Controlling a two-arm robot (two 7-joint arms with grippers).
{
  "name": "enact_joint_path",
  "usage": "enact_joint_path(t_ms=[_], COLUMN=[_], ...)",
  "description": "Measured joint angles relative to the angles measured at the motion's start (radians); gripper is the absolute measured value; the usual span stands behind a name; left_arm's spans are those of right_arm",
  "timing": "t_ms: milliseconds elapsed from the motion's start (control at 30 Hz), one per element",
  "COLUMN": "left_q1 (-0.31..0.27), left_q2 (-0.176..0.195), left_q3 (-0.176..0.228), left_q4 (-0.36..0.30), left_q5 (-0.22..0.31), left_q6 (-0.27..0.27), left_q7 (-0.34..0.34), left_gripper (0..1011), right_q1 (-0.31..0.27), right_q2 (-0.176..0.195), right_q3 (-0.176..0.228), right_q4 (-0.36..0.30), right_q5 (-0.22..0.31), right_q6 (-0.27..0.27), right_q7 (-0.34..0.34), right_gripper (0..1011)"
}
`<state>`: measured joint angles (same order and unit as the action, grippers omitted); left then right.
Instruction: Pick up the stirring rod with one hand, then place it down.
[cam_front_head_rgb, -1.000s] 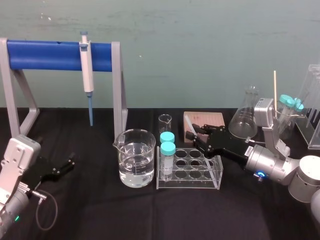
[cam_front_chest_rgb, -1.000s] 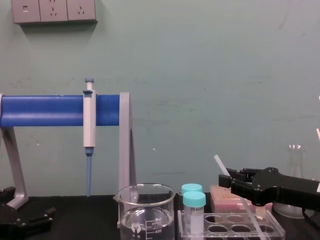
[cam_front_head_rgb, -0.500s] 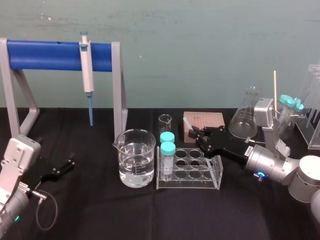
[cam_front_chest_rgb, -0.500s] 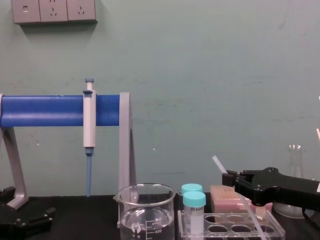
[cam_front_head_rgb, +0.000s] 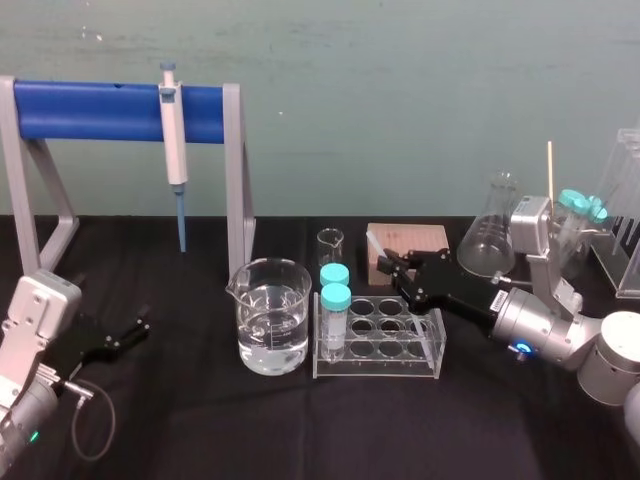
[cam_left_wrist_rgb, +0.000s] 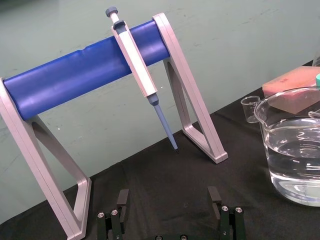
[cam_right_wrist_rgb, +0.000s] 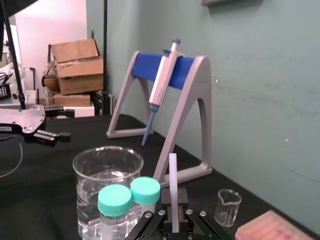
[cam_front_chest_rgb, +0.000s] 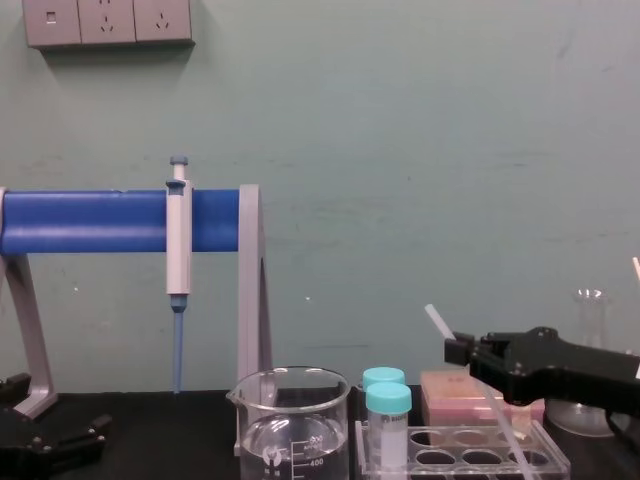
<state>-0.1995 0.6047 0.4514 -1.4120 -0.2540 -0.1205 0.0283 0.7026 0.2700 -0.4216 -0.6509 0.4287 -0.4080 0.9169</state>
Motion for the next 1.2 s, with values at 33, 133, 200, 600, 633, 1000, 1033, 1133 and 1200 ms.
enact_joint_path(t_ms=[33,133,200,600,633,1000,1033,1133,1200], left_q1=[0.0,0.0,0.0,0.0,0.0,0.0,0.0,0.0,0.0], left_q2=[0.0,0.0,0.0,0.0,0.0,0.0,0.0,0.0,0.0], left_q3=[0.0,0.0,0.0,0.0,0.0,0.0,0.0,0.0,0.0], left_q4=[0.0,0.0,0.0,0.0,0.0,0.0,0.0,0.0,0.0], left_q5=[0.0,0.0,0.0,0.0,0.0,0.0,0.0,0.0,0.0], left_q6=[0.0,0.0,0.0,0.0,0.0,0.0,0.0,0.0,0.0], left_q7=[0.0,0.0,0.0,0.0,0.0,0.0,0.0,0.0,0.0], left_gripper=[1000,1000,1000,1000,1000,1000,1000,1000,1000], right_q1=[-0.006,-0.03,-0.048,-0.149,-0.153,-0.205,-0.208,-0.22,-0.227], right_q2=[0.003,0.014,0.022,0.05,0.05,0.023,0.02,0.008,0.0], right_q3=[0.001,0.008,0.013,0.052,0.054,0.109,0.113,0.13,0.139], right_q4=[-0.013,-0.07,-0.117,-0.351,-0.358,-0.394,-0.391,-0.379,-0.37], right_q5=[-0.001,-0.003,-0.003,-0.034,-0.04,-0.12,-0.123,-0.125,-0.12], right_q6=[-0.001,-0.007,-0.01,-0.101,-0.111,-0.27,-0.282,-0.317,-0.331], right_q7=[-0.005,-0.024,-0.039,-0.183,-0.193,-0.306,-0.31,-0.321,-0.322], right_gripper=[64,64,64,64,64,64,64,64,64])
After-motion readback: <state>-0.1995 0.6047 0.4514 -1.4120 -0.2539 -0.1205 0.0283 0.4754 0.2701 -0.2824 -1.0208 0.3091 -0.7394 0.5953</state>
